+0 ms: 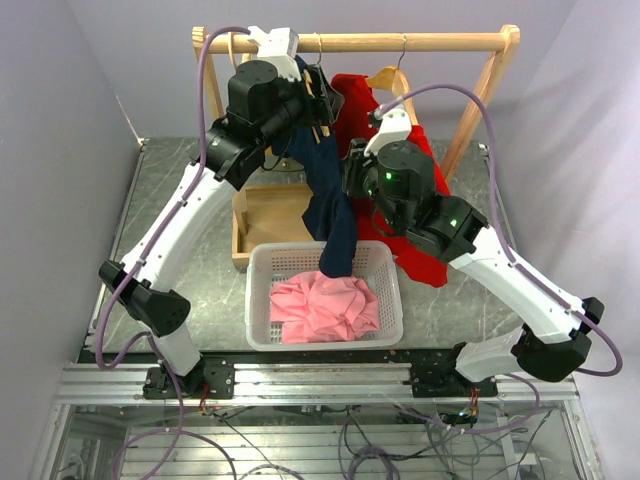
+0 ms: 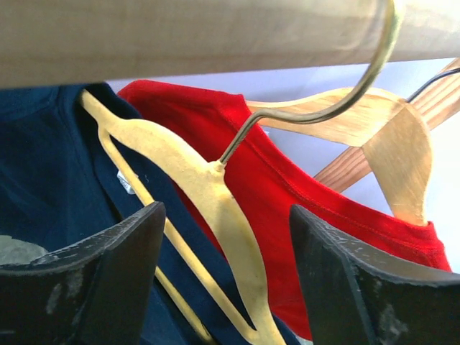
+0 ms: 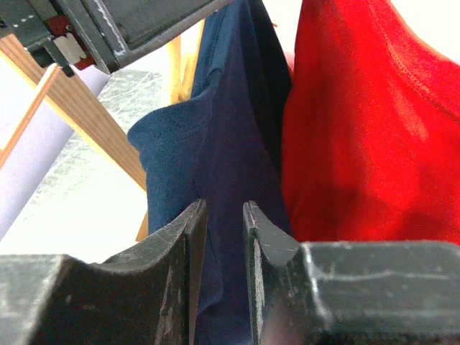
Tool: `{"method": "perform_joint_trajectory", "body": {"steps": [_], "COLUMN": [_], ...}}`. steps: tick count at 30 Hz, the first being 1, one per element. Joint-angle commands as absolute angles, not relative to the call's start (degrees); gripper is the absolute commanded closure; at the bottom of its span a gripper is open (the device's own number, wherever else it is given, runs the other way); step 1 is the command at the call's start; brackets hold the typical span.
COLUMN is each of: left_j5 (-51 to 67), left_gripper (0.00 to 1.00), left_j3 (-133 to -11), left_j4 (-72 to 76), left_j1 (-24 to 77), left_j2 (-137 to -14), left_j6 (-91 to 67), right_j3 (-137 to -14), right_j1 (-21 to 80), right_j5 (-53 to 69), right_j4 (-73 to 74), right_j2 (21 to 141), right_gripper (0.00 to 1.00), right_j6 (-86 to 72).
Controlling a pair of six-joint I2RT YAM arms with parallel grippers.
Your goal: Remove the t-shirt from the hanger
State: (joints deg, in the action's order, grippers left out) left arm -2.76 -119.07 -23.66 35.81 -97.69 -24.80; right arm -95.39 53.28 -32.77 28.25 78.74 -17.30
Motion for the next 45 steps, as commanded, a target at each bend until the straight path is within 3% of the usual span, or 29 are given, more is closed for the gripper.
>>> {"method": "perform_joint_trajectory", "body": {"steps": [1,15,20,23,30,45], "left_j5": [-5.0,-8.15,-8.54,-8.49,-8.8,-11.98], "left_gripper": [0.23,0.55,0.78,0.87,0.93,0.93], "left_j3": [-117.59,-112.69,-111.62,-111.45,-111.71,-111.41], "left_j4": [-20.05,-14.93,-13.68,-13.4,-13.76,-12.59], "left_j1": [36.27,36.3,36.3,36.3,36.3,36.39], "left_j2": [-96.68,-92.74,-91.05,-90.94,-92.13,-87.28], "left_j6": [-23.38,-20.75,-20.3,-20.18,-19.32,-8.82], "right_j3": [-94.46,-91.41,-91.05,-90.91,-90.18,-87.75], "right_j1": [52.89,52.92,52.97,52.97,52.9,52.9], "right_j5": [-31.66,-29.68,-28.77,-28.65,-28.65,-29.32], "right_j4": [26.51,26.4,26.58,26.51,26.42,25.37], "right_j2": [77.8,76.19,75.93,75.76,74.91,72.09], "right_gripper": [0.73,0.73,0.72,0.72,0.72,0.71], "right_j6": [-17.85,-20.93,-21.63,-21.71,-21.6,-20.93]}}
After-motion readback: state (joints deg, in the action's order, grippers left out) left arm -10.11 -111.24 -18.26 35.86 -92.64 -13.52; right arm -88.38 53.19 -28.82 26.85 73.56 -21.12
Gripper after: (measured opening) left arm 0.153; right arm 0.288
